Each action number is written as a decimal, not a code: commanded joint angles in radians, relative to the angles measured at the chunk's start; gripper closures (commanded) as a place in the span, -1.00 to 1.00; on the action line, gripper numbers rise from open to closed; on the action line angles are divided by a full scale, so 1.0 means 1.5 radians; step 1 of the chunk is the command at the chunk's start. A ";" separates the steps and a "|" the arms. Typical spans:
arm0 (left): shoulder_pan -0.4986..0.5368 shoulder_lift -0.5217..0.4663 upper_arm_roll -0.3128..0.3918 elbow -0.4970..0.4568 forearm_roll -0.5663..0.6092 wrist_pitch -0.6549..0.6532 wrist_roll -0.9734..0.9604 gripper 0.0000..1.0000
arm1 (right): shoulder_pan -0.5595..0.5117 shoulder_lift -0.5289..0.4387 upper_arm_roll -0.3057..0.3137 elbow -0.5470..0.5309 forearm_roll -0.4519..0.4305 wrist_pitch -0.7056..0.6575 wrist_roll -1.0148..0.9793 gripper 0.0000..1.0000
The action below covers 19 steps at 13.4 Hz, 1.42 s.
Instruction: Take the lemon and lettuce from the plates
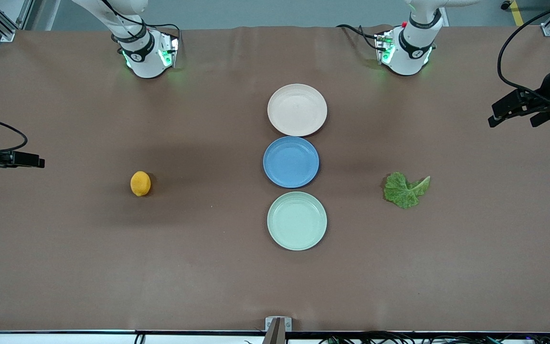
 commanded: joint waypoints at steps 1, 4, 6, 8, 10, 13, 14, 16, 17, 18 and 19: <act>0.002 0.005 -0.003 0.016 0.010 -0.011 -0.003 -1.00 | -0.008 -0.022 0.005 -0.017 0.004 0.003 -0.005 -1.00; 0.002 0.005 -0.003 0.016 0.011 -0.011 -0.004 -1.00 | 0.050 -0.087 -0.048 -0.079 0.005 0.040 -0.007 -1.00; 0.002 0.005 -0.003 0.016 0.011 -0.011 -0.004 -1.00 | 0.071 -0.116 -0.073 -0.122 0.005 0.067 -0.012 -1.00; 0.002 0.005 -0.003 0.016 0.010 -0.012 -0.004 -1.00 | 0.100 -0.123 -0.111 -0.129 0.009 0.074 -0.039 -1.00; 0.002 0.005 -0.003 0.016 0.010 -0.011 -0.004 -1.00 | 0.113 -0.128 -0.139 -0.129 0.032 0.072 -0.053 -1.00; 0.002 0.005 -0.003 0.016 0.010 -0.012 -0.005 -1.00 | 0.113 -0.158 -0.142 -0.148 0.032 0.071 -0.061 -1.00; 0.002 0.005 -0.003 0.016 0.010 -0.011 -0.005 -1.00 | 0.112 -0.176 -0.141 -0.164 0.032 0.075 -0.062 -1.00; 0.002 0.005 -0.003 0.016 0.010 -0.011 -0.005 -1.00 | 0.123 -0.221 -0.142 -0.212 0.028 0.100 -0.062 -1.00; 0.002 0.005 -0.003 0.016 0.010 -0.011 -0.005 -1.00 | 0.131 -0.242 -0.143 -0.238 0.024 0.115 -0.061 -1.00; 0.002 0.006 -0.003 0.016 0.010 -0.012 -0.005 -1.00 | 0.132 -0.258 -0.144 -0.259 0.023 0.123 -0.061 -1.00; 0.002 0.005 -0.003 0.016 0.010 -0.011 -0.005 -1.00 | 0.133 -0.269 -0.145 -0.272 0.023 0.127 -0.061 -1.00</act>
